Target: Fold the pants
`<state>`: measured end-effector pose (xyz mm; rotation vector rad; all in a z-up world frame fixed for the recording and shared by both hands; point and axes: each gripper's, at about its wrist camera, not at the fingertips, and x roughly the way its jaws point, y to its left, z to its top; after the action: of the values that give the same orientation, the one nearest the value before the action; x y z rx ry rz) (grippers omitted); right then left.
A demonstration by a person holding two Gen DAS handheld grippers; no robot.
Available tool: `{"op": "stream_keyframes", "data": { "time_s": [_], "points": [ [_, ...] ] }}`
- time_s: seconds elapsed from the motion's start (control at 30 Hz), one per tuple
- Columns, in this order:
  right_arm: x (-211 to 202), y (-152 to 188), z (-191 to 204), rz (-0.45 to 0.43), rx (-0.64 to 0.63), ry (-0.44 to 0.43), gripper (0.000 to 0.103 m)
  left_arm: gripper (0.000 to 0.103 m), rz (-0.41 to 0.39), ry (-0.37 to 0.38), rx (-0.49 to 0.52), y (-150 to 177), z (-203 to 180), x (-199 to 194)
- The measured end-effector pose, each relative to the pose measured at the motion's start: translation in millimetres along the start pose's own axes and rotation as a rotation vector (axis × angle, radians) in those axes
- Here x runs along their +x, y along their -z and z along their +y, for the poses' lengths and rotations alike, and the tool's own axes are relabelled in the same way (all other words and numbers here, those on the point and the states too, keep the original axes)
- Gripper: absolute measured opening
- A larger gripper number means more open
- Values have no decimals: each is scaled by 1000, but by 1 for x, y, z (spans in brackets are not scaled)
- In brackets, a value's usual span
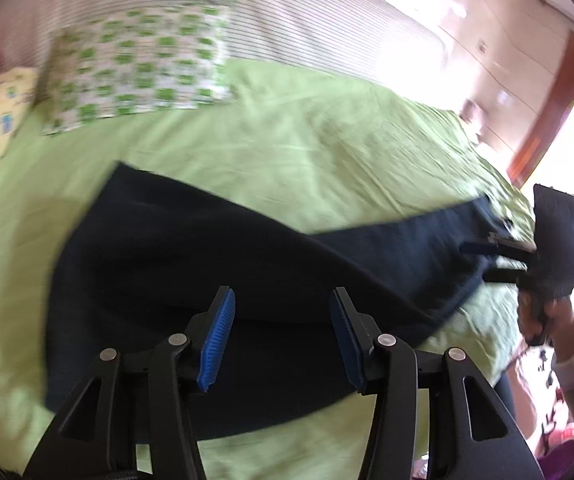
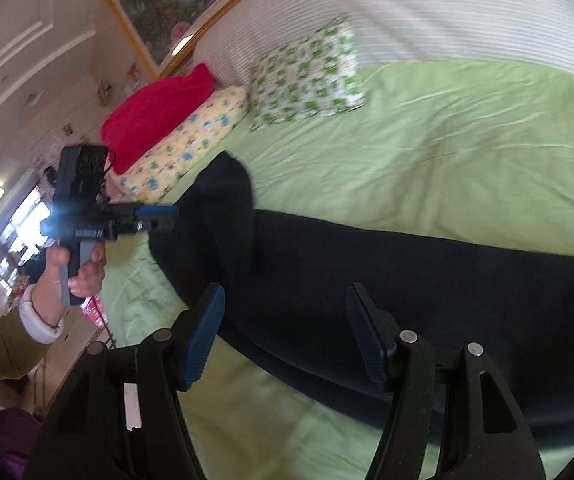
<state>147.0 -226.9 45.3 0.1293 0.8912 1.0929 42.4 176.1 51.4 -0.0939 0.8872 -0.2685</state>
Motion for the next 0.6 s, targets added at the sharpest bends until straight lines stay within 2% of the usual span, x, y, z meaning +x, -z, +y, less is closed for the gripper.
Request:
{"op": "stream_keyframes", "data": {
  "time_s": [0.2,0.33,0.5,0.6],
  "points": [
    [47,-17,20,64,-20,-49,64,55,-13,-48,-71,-13,54,-12],
    [66,-25,24,89,-16,-62,64,56,2,-91,-63,-21,75,-8],
    [82,-35,26,107,-8,-78,64,58,22,-82,-21,-42,97,8],
    [89,-40,25,115,-5,-82,64,65,61,-62,15,-58,109,24]
  ]
}}
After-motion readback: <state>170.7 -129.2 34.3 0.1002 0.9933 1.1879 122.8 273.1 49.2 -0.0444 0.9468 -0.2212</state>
